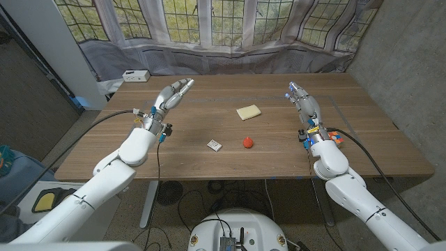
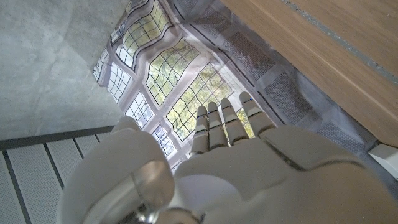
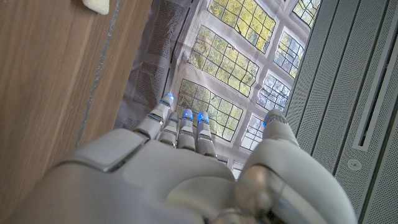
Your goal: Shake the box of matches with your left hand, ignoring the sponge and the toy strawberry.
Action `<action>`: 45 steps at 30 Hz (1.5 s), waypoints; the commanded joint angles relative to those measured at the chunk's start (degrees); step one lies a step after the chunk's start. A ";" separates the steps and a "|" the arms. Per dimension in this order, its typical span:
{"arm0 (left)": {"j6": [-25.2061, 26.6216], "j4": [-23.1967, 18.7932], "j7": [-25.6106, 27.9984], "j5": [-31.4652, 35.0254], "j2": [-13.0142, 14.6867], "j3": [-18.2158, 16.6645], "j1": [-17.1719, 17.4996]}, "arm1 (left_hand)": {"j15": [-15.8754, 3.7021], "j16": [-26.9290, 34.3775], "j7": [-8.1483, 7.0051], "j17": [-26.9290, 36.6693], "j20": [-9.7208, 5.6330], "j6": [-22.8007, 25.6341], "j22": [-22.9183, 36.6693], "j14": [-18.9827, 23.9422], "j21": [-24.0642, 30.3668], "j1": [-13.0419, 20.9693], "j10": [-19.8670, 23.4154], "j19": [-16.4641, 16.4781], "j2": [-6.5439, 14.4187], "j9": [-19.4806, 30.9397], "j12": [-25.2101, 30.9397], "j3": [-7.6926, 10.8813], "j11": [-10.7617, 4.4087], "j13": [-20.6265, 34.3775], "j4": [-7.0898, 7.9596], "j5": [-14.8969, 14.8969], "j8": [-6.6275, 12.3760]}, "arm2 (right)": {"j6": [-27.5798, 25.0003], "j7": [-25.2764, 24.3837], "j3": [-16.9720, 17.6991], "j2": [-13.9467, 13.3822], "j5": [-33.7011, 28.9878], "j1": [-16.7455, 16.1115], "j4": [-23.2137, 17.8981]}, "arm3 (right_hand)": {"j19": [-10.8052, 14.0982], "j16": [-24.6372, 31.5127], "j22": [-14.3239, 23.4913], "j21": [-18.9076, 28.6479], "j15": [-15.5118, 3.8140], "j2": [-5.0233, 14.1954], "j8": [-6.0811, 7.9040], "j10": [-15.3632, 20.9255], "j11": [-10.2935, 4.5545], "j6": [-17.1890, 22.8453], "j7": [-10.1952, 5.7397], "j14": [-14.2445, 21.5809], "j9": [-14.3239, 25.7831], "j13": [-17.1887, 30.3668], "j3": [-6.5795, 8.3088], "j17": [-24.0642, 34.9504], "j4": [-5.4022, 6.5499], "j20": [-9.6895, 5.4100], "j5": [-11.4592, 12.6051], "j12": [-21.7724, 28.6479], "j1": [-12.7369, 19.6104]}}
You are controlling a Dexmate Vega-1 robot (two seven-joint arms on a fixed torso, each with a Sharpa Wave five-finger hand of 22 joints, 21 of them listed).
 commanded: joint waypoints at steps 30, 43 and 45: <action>-3.90 9.71 -9.80 -23.02 -3.47 -1.46 -1.74 | 3.10 -0.45 1.51 0.20 0.50 -5.57 0.06 -2.96 -1.70 -2.43 -4.17 -2.28 -0.22 0.11 -1.31 -0.85 3.01 -0.24 -0.23 0.27 -1.08 | 0.09 11.76 -0.81 -1.56 10.05 5.15 7.13 | 0.26 -0.46 0.10 -0.09 -0.33 -0.46 -0.50 -2.12 -0.78 -1.68 0.18 -0.84 -0.04 -0.09 -0.17 0.04 -0.02 -0.85 -0.18 -0.81 -0.44; -4.62 12.83 -12.16 -24.48 -3.88 0.36 -2.95 | 3.65 -0.76 2.31 0.27 -1.18 -7.92 0.04 -6.86 -2.67 -4.41 -7.58 -5.69 -1.47 0.05 -1.68 -2.27 3.28 -0.34 0.05 0.59 -0.83 | 0.96 13.33 -1.65 -0.48 12.12 5.28 8.79 | -2.14 -0.98 0.13 -0.44 -0.52 -0.89 -0.95 -4.58 -0.91 -3.81 -0.24 -3.38 -0.11 -0.21 -0.53 -0.07 0.06 -1.18 -0.25 -0.93 -0.87; -4.69 12.61 -12.20 -24.51 -3.52 0.21 -2.67 | 3.73 -0.71 2.45 0.27 -1.52 -7.96 0.04 -7.09 -2.69 -4.54 -7.99 -5.91 -1.52 0.05 -1.73 -2.36 3.35 -0.36 0.05 0.63 -0.76 | 0.72 12.75 -1.72 -0.59 11.67 5.12 8.39 | -2.12 -0.96 0.13 -0.40 -0.49 -0.90 -0.91 -4.61 -0.86 -3.86 -0.03 -3.40 -0.11 -0.21 -0.54 -0.08 0.06 -1.17 -0.25 -0.90 -0.88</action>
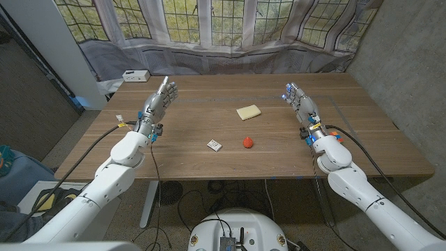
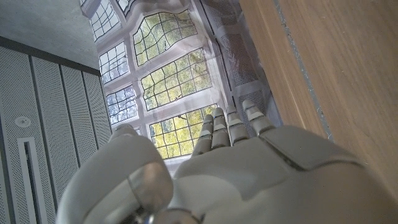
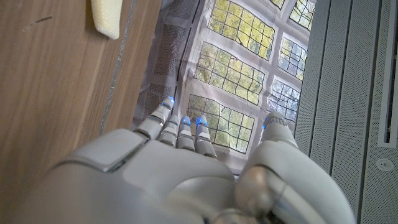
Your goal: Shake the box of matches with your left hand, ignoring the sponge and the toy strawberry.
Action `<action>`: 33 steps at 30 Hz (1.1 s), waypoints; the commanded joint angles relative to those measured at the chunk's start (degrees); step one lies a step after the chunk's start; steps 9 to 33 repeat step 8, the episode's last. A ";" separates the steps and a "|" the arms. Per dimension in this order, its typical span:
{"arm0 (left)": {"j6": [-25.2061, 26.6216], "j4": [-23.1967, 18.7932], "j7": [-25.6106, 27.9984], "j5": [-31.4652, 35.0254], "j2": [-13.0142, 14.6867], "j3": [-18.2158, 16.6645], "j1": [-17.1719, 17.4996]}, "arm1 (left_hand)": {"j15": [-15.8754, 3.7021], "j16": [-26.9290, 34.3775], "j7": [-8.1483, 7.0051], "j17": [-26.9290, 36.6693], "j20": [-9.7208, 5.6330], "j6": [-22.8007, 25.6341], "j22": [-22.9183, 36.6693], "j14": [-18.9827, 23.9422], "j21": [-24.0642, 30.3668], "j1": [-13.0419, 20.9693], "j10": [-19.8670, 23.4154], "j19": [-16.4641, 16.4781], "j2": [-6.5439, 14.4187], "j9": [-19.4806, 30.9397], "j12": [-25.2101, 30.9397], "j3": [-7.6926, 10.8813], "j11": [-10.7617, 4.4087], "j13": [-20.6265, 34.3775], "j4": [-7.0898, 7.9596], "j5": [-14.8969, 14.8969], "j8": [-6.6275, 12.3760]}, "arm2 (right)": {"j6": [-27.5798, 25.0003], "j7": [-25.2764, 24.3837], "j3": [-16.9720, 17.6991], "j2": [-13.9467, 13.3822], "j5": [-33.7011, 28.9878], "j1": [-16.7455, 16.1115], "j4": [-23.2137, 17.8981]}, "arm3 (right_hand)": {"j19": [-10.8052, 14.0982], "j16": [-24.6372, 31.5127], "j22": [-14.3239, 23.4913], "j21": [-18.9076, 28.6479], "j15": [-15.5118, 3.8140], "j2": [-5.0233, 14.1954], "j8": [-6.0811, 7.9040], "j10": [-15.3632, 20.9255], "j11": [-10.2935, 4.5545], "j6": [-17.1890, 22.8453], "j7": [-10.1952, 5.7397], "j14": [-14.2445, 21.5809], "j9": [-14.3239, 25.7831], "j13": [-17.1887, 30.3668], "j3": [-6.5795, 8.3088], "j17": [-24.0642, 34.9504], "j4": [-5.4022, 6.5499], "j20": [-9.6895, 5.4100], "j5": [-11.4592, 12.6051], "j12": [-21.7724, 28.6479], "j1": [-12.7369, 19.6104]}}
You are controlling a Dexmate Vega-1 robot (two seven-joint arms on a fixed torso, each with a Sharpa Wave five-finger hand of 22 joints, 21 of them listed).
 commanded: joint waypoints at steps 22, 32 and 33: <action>-0.70 3.10 -3.21 -2.66 0.75 0.66 -0.58 | 0.02 -0.10 0.23 0.09 -0.77 -0.48 0.01 -1.04 -0.29 -0.65 -0.86 -1.15 -0.19 0.03 0.06 -0.67 -0.10 0.06 -0.01 0.72 0.27 | -0.92 -2.63 -1.36 0.75 -1.54 -0.24 -1.00 | -0.34 0.26 0.12 0.15 0.20 -0.35 0.10 -0.03 0.17 -0.29 0.37 -0.37 0.03 0.17 -0.10 0.04 0.09 0.01 0.00 0.39 -0.39; -0.70 3.10 -3.21 -2.66 0.75 0.66 -0.58 | 0.02 -0.10 0.23 0.09 -0.77 -0.48 0.01 -1.04 -0.29 -0.65 -0.86 -1.15 -0.19 0.03 0.06 -0.67 -0.10 0.06 -0.01 0.72 0.27 | -0.92 -2.63 -1.36 0.75 -1.54 -0.24 -1.00 | -0.34 0.26 0.12 0.15 0.20 -0.35 0.10 -0.03 0.17 -0.29 0.37 -0.37 0.03 0.17 -0.10 0.04 0.09 0.01 0.00 0.39 -0.39; -0.70 3.10 -3.21 -2.66 0.75 0.66 -0.58 | 0.02 -0.10 0.23 0.09 -0.77 -0.48 0.01 -1.04 -0.29 -0.65 -0.86 -1.15 -0.19 0.03 0.06 -0.67 -0.10 0.06 -0.01 0.72 0.27 | -0.92 -2.63 -1.36 0.75 -1.54 -0.24 -1.00 | -0.34 0.26 0.12 0.15 0.20 -0.35 0.10 -0.03 0.17 -0.29 0.37 -0.37 0.03 0.17 -0.10 0.04 0.09 0.01 0.00 0.39 -0.39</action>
